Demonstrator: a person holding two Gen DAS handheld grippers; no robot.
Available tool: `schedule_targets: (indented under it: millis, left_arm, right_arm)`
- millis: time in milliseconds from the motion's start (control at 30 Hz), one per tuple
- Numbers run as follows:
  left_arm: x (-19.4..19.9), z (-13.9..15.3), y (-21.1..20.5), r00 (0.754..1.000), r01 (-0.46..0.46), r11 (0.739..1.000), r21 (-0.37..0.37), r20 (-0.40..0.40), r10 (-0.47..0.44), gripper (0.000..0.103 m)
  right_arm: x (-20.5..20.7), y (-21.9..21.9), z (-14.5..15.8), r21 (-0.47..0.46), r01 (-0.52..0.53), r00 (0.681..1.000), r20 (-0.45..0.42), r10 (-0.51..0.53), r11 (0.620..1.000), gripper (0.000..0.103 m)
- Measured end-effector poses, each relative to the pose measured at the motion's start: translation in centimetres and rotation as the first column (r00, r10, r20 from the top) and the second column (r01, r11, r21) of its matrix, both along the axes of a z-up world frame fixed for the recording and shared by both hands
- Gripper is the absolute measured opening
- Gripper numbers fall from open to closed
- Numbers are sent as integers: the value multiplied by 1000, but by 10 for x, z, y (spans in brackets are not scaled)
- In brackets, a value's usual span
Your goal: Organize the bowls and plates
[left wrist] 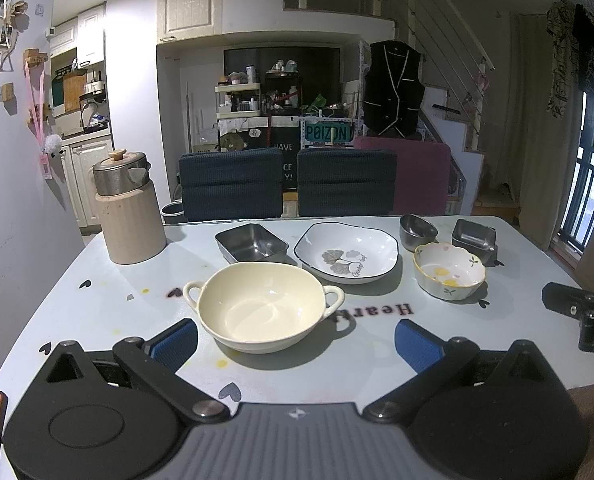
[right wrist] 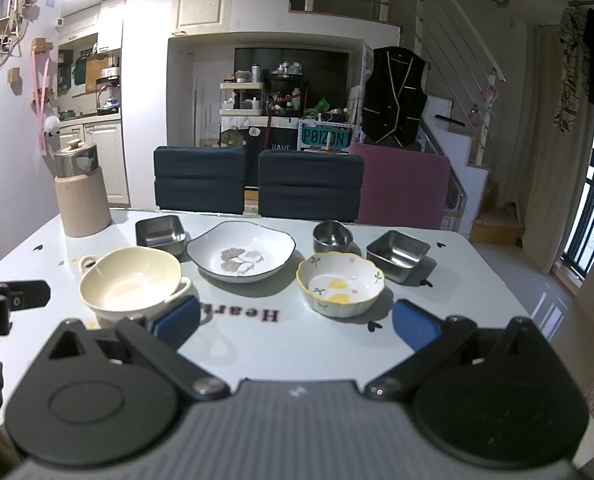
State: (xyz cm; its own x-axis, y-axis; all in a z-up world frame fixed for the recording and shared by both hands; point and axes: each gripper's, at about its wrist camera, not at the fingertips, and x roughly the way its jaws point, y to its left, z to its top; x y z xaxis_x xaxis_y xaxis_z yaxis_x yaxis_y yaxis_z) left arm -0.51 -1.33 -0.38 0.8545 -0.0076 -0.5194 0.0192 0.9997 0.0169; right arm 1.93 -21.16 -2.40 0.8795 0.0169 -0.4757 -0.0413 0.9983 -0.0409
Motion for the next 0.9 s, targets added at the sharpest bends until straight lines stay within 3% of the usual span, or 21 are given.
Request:
schedule_targets:
  millis: [433,900]
  left_arm:
    - [3,-1,-6,1000,-6,1000,14,-8,6,103]
    - [84,24,4,996,91,995,30,-11,-90,103]
  right_arm:
    - [0,-1,-3,12,10,1000,-6,-10,1000,103]
    - [42,-9,17,24,-25,999,45,24,999,103]
